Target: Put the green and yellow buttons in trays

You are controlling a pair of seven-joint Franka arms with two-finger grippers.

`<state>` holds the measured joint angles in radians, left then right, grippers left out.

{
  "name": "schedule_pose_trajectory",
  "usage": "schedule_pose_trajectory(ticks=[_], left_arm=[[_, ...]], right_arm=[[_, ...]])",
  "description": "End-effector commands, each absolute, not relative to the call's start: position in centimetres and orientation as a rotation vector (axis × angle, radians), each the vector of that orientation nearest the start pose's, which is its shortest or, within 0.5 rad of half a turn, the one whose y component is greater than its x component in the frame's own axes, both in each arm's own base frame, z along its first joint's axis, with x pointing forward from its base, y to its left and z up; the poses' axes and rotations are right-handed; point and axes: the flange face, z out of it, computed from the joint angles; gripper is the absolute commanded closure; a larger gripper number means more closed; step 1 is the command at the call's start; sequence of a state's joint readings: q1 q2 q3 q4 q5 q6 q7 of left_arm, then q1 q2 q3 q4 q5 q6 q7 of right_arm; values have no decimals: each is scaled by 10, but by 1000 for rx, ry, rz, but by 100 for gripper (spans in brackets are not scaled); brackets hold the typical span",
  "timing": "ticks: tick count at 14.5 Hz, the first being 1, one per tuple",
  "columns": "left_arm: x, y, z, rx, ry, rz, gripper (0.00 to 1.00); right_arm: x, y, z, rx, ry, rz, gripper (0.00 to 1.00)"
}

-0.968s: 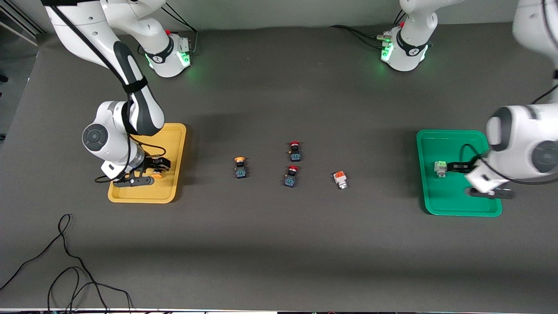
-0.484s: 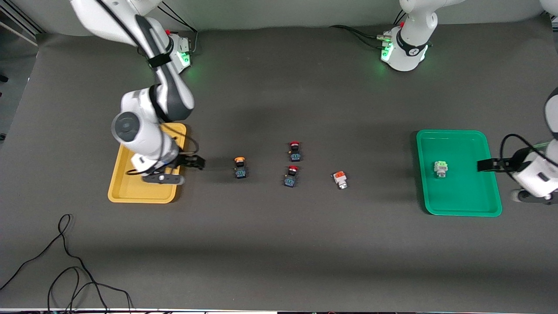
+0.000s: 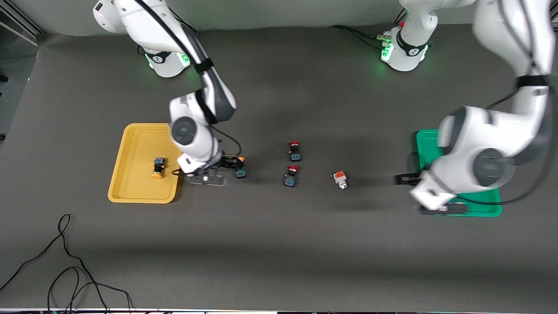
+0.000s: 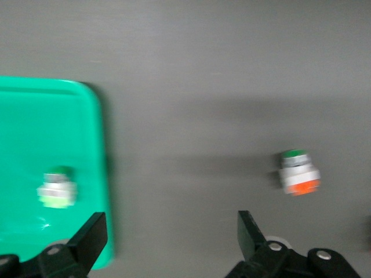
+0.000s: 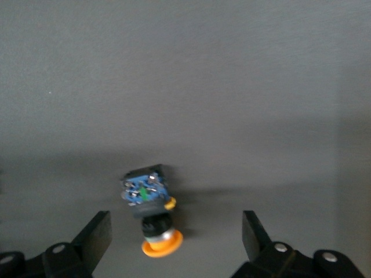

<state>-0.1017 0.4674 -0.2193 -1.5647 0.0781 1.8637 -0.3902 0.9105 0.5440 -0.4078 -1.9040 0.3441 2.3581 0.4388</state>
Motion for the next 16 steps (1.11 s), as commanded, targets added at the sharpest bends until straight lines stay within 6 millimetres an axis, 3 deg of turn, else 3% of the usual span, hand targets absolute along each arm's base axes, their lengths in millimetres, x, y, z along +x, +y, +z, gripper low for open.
schedule_pose_trajectory(ticks=[1, 4, 6, 8, 11, 12, 13, 16], left_arm=[[624, -241, 369, -3095, -316, 185, 0], [602, -296, 369, -3061, -530, 158, 0], [592, -315, 360, -3062, -638, 148, 0], [581, -320, 328, -3087, -639, 108, 0], [566, -319, 263, -3118, -624, 69, 0], [565, -323, 249, -3122, -615, 70, 0], [565, -322, 236, -3121, -612, 73, 0], [565, -323, 197, -3126, -581, 57, 0]], right_arm=[[551, 331, 213, -3119, 256, -4, 0], [546, 339, 192, -3136, 232, -44, 0], [544, 339, 176, -3138, 244, -60, 0], [543, 341, 167, -3144, 236, -78, 0], [543, 341, 168, -3138, 242, -79, 0], [542, 344, 170, -3137, 235, -79, 5], [542, 344, 171, -3136, 232, -81, 18], [542, 342, 173, -3138, 214, -66, 93]])
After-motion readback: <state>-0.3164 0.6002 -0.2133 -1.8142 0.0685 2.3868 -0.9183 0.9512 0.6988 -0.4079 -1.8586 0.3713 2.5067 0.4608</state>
